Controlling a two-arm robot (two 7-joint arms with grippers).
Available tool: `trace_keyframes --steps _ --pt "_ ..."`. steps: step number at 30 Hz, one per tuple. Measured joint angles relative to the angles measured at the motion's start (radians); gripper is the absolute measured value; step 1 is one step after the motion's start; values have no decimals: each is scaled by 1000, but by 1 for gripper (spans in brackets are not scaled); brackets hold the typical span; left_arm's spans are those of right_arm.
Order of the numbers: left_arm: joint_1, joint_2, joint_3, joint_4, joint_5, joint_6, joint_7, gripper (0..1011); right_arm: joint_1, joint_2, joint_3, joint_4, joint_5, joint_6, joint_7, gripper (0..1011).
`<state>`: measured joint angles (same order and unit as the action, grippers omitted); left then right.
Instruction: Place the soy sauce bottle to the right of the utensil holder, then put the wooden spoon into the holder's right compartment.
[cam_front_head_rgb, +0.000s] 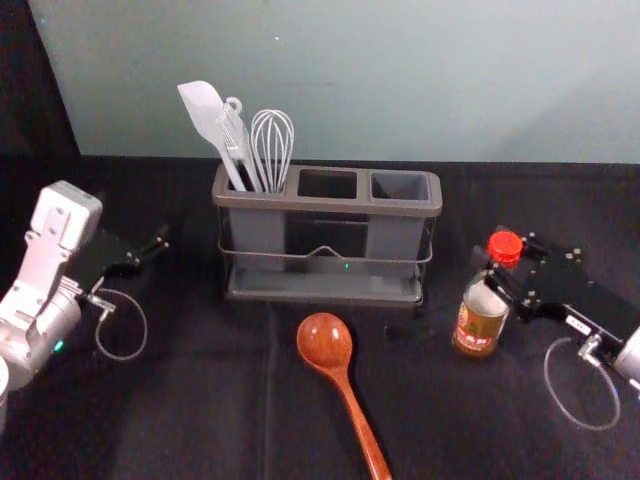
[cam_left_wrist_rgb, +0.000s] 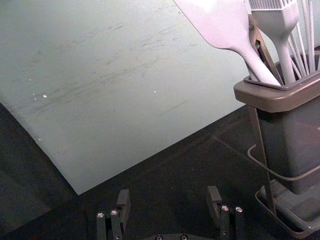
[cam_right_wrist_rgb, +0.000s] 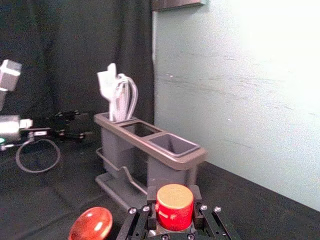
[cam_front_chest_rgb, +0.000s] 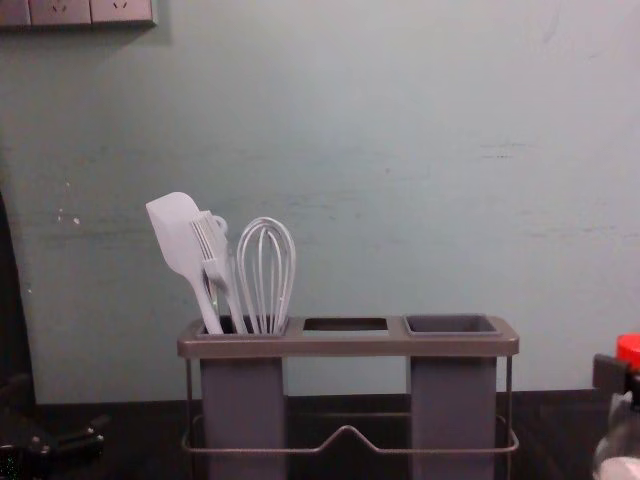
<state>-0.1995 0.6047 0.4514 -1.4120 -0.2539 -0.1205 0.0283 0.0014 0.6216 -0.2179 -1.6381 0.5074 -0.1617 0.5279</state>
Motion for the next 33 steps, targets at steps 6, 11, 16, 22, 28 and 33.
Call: trace_keyframes --steps 6,11,16,22,28,33 --pt "0 0 0 0 0 0 0 1005 25 -23 8 38 7 9 -4 383" --pt "0 0 0 0 0 0 0 1005 63 -47 5 77 5 19 -6 383" --pt "0 0 0 0 0 0 0 1005 97 -69 -3 116 6 20 -5 383" --pt "0 0 0 0 0 0 0 1005 142 -91 -18 166 -5 12 7 383" --pt "0 0 0 0 0 0 0 1005 191 -114 -30 222 -14 3 17 382" --pt "0 0 0 0 0 0 0 1005 216 -125 -33 249 -15 0 23 383"
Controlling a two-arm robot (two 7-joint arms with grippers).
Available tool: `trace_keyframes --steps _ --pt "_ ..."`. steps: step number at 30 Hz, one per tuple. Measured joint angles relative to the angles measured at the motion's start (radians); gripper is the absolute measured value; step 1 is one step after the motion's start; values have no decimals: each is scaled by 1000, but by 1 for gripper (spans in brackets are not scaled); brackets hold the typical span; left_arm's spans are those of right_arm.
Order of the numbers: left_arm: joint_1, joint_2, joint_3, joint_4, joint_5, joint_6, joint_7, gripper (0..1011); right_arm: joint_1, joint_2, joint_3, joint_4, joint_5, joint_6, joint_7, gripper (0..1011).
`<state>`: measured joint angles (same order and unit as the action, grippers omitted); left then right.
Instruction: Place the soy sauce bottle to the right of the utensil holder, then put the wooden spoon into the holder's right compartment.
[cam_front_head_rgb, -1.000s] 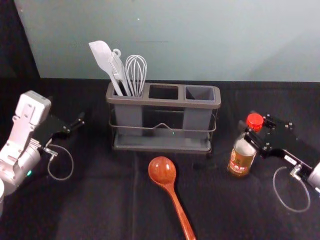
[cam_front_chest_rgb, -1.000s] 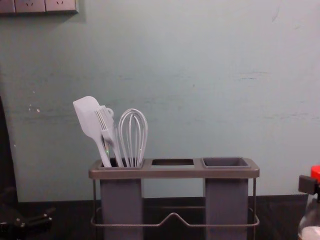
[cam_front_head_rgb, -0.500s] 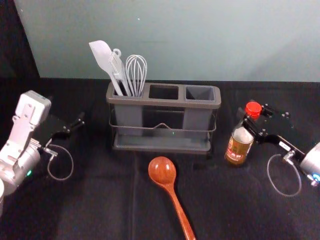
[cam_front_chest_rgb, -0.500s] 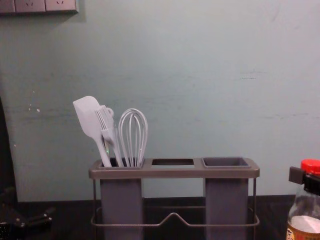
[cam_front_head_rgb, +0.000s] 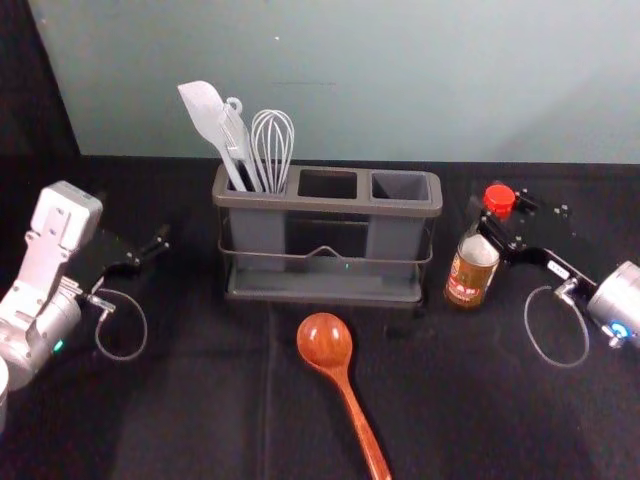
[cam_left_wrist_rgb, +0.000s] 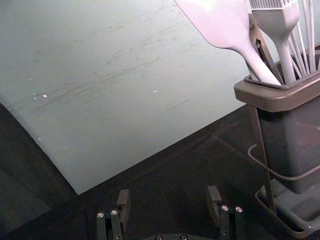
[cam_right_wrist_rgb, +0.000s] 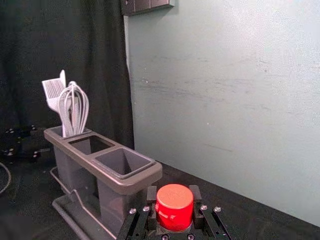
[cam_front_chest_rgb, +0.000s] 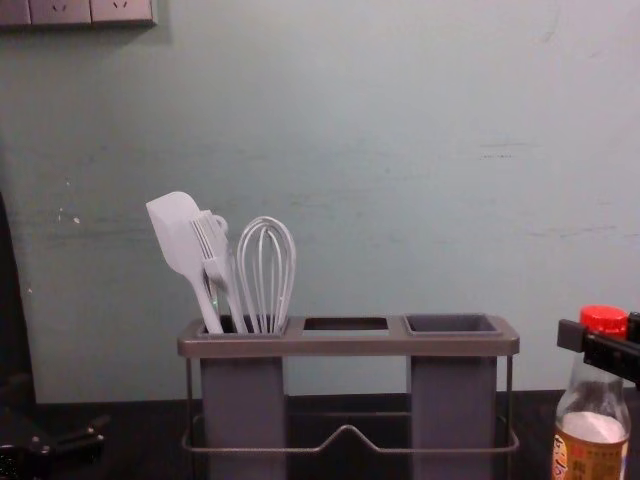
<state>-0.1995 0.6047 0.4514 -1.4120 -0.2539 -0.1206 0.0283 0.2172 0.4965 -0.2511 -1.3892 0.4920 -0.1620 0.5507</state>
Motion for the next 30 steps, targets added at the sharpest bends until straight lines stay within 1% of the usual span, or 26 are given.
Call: trace_keyframes --steps 18,30 --pt "0 0 0 0 0 0 0 1005 58 -42 -15 70 2 -7 9 382" --pt "0 0 0 0 0 0 0 1005 70 -54 -22 93 -2 -18 10 384"
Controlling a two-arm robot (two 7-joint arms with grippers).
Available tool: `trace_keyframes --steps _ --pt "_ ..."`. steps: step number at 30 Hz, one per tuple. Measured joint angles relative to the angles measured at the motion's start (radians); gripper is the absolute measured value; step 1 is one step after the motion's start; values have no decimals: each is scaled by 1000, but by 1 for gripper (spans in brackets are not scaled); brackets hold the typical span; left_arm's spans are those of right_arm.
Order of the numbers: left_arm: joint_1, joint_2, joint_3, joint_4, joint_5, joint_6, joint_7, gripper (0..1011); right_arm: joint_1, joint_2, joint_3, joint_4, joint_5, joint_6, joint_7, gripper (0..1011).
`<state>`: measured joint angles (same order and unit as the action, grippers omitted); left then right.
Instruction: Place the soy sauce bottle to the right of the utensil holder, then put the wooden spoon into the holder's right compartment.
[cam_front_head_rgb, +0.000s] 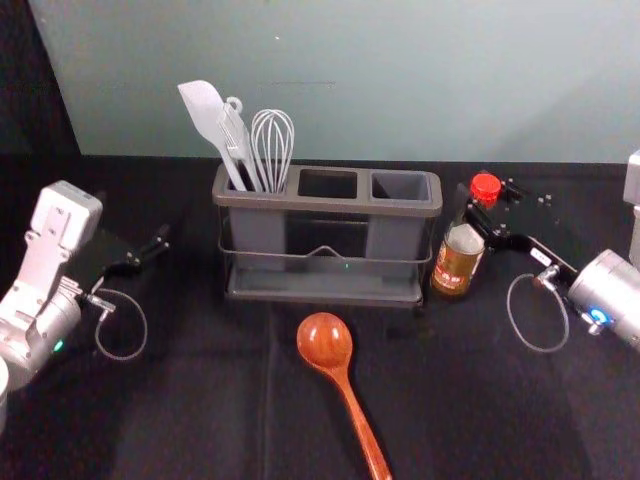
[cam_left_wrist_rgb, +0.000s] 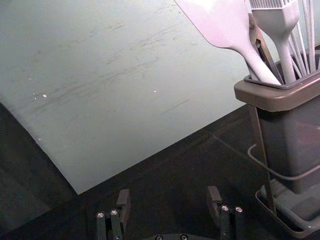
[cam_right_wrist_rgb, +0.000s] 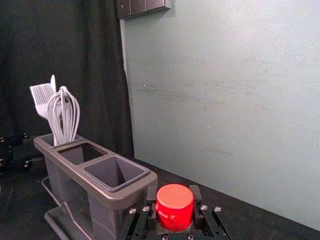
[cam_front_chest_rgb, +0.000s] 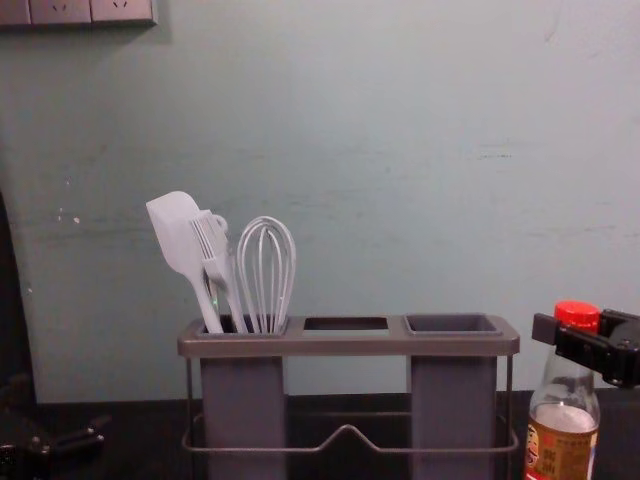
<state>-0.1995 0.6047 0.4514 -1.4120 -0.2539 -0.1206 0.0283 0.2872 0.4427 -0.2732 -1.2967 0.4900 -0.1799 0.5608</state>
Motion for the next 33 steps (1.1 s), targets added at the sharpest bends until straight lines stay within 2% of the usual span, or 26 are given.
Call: trace_keyframes --steps 3,9,14,15,17,20,21,26,33 --pt "0 0 0 0 0 0 0 1005 0 -4 1 4 0 -11 0 448" --pt "0 0 0 0 0 0 0 1005 -11 -3 20 -22 4 -35 0 653" --pt "0 0 0 0 0 0 0 1005 -45 18 60 -102 23 -45 -10 815" --pt "0 0 0 0 0 0 0 1005 -51 22 64 -116 23 -45 -15 815" --pt "0 0 0 0 0 0 0 1005 -64 29 71 -140 21 -46 -21 904" --pt "0 0 0 0 0 0 0 1005 -91 45 84 -192 15 -46 -31 952" --pt "0 0 0 0 0 0 0 1005 -104 51 87 -216 13 -46 -31 995" --pt "0 0 0 0 0 0 0 1005 -138 66 87 -276 14 -46 -20 1003" --pt "0 0 0 0 0 0 0 1005 -177 86 33 -347 -5 -21 7 1003"
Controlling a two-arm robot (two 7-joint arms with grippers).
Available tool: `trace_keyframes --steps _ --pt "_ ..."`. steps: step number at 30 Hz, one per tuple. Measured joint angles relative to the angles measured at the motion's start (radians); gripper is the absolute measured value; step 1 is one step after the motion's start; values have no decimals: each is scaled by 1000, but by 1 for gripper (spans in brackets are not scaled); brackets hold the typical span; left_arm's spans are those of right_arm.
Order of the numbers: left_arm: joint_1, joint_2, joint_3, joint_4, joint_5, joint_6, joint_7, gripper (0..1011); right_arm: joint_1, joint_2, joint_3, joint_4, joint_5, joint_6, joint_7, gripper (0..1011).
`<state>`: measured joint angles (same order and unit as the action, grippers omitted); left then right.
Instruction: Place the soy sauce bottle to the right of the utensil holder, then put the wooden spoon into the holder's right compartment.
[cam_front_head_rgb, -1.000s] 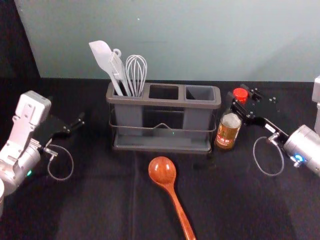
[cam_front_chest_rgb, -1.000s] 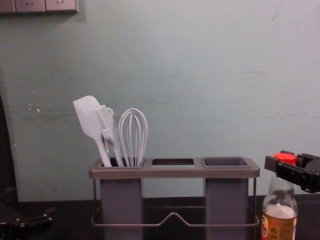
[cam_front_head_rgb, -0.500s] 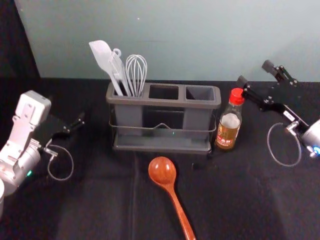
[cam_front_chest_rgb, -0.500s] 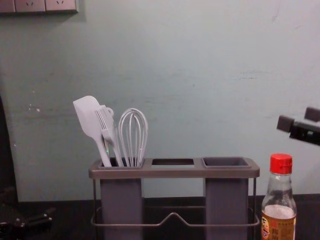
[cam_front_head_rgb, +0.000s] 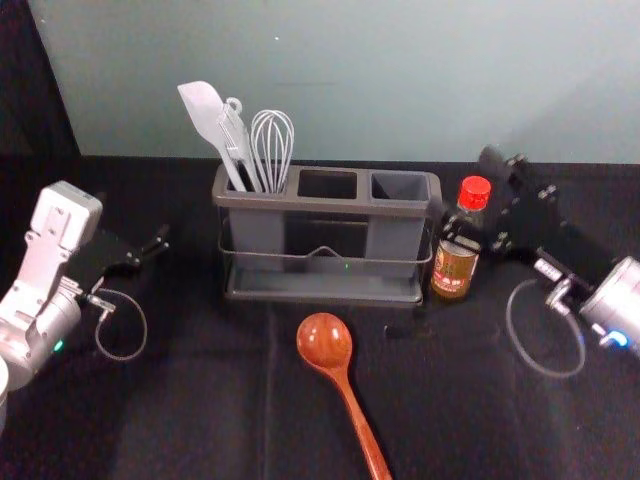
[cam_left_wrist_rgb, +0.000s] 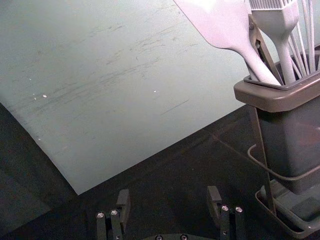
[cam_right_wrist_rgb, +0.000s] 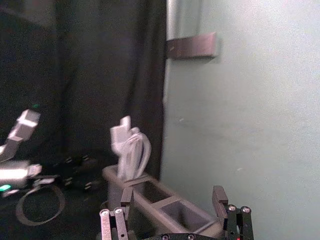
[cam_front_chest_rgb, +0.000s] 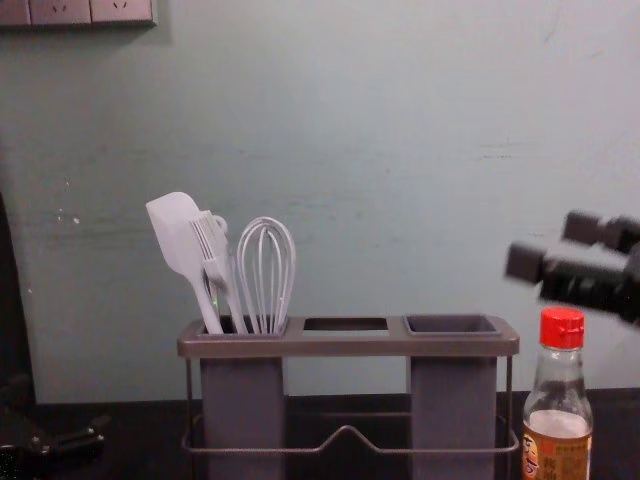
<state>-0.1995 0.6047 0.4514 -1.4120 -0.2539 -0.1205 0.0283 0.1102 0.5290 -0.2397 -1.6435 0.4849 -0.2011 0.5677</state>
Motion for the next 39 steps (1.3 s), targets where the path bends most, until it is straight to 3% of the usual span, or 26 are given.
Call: trace_keyframes --steps 11,22,29,39 --pt "0 0 0 0 0 0 0 1005 -34 6 -98 -47 -66 79 -31 1003" --pt "0 0 0 0 0 0 0 1005 -26 -36 -175 8 -141 174 -93 1003" --pt "0 0 0 0 0 0 0 1005 -11 -61 -202 48 -180 227 -117 1002" --pt "0 0 0 0 0 0 0 1005 -4 -66 -206 61 -187 223 -114 1002"
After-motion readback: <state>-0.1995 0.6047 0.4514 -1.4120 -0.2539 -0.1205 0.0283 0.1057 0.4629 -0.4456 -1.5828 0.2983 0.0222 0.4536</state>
